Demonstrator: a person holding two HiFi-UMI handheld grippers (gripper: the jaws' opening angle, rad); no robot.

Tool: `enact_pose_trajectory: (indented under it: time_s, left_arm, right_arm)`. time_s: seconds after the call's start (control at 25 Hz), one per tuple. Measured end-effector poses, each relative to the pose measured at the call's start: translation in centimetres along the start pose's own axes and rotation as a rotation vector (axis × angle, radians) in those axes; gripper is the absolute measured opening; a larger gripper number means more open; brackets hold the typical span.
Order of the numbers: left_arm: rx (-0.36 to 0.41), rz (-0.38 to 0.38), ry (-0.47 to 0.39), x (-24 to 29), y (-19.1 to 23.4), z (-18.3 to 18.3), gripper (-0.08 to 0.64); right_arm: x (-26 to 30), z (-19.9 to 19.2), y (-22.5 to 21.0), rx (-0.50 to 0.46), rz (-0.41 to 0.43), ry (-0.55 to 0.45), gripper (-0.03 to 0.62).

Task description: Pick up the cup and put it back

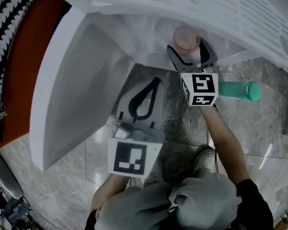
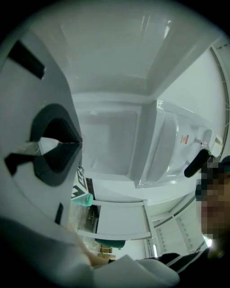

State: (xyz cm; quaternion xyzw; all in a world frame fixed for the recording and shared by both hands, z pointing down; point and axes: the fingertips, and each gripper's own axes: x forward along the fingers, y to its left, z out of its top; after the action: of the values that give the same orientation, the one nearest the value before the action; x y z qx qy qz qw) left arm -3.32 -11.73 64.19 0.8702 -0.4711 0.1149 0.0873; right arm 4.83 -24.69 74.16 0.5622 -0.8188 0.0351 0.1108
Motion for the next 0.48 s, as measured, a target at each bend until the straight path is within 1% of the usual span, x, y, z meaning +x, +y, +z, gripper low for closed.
enact_pose_trajectory:
  time_s: [0.12,0.28,0.4,0.44,0.48]
  left_arm:
    - [-0.007,-0.002,0.004,0.0,0.0,-0.2,0.014]
    - [0.006,0.010,0.012,-0.1,0.3,-0.6,0.014]
    - [-0.007,0.033,0.006,-0.3,0.8,-0.6,0.014]
    - [-0.012,0.039,0.004,-0.3,0.9,-0.6,0.014]
    - [-0.013,0.043,0.002,-0.3,1.0,-0.5,0.014]
  right_arm:
    - [0.7,-0.1,-0.2,0.006,-0.022,0.001,0.408]
    - [1.8,0.1,0.3,-0.092,-0.032,0.001,0.407]
    - [1.8,0.3,0.2,-0.090,-0.027,-0.005,0.405]
    - [1.7,0.3,0.2,-0.091,-0.021,-0.006,0.387]
    - [1.7,0.3,0.3,-0.098,-0.013,-0.006,0.387]
